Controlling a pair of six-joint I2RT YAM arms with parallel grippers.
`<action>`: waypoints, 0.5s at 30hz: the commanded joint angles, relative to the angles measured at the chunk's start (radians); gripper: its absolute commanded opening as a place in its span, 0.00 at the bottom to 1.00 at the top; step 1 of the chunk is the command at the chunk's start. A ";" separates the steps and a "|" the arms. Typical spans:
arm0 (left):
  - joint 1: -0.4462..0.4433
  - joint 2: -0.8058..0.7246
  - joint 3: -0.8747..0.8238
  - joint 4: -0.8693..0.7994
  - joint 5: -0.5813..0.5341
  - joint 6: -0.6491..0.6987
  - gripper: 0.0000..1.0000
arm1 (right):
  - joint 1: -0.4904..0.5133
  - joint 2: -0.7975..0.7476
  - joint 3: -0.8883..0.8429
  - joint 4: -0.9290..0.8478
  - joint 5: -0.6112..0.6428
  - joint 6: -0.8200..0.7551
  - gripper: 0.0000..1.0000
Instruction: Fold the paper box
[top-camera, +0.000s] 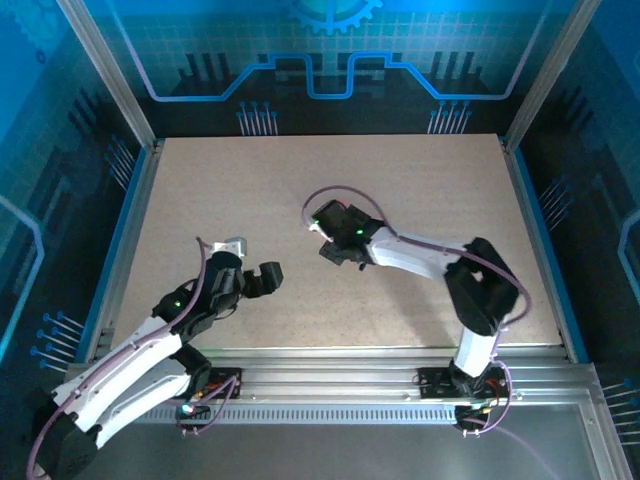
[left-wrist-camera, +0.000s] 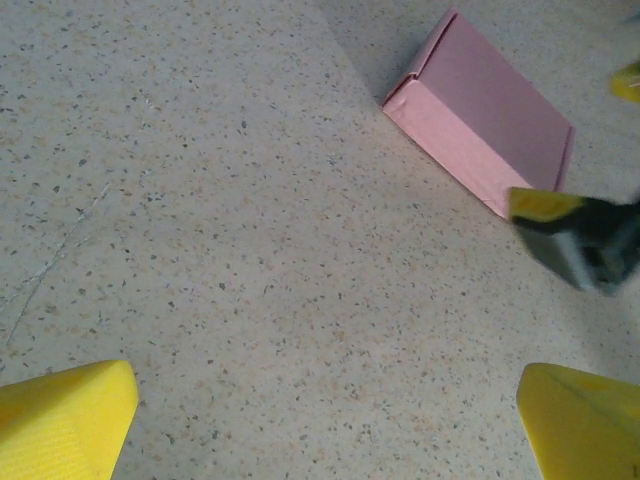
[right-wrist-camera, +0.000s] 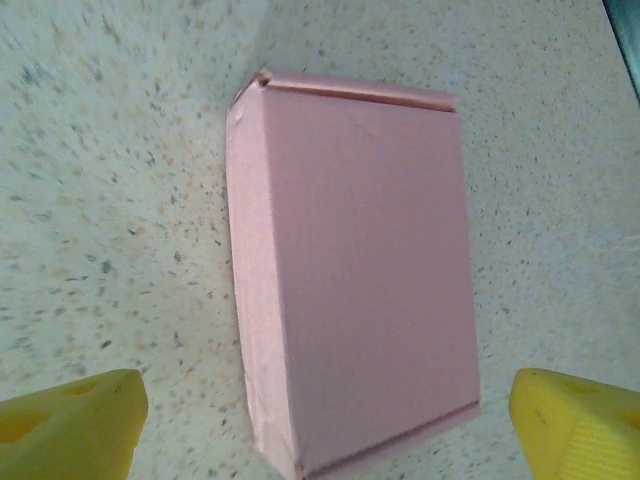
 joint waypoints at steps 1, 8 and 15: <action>0.033 0.054 -0.011 0.107 0.022 0.079 0.99 | -0.124 -0.127 -0.085 0.032 -0.219 0.222 0.94; 0.122 0.134 0.018 0.280 -0.080 0.360 0.99 | -0.314 -0.370 -0.373 0.231 -0.278 0.355 0.98; 0.256 0.153 -0.102 0.534 -0.161 0.652 0.99 | -0.515 -0.674 -0.620 0.327 -0.190 0.277 1.00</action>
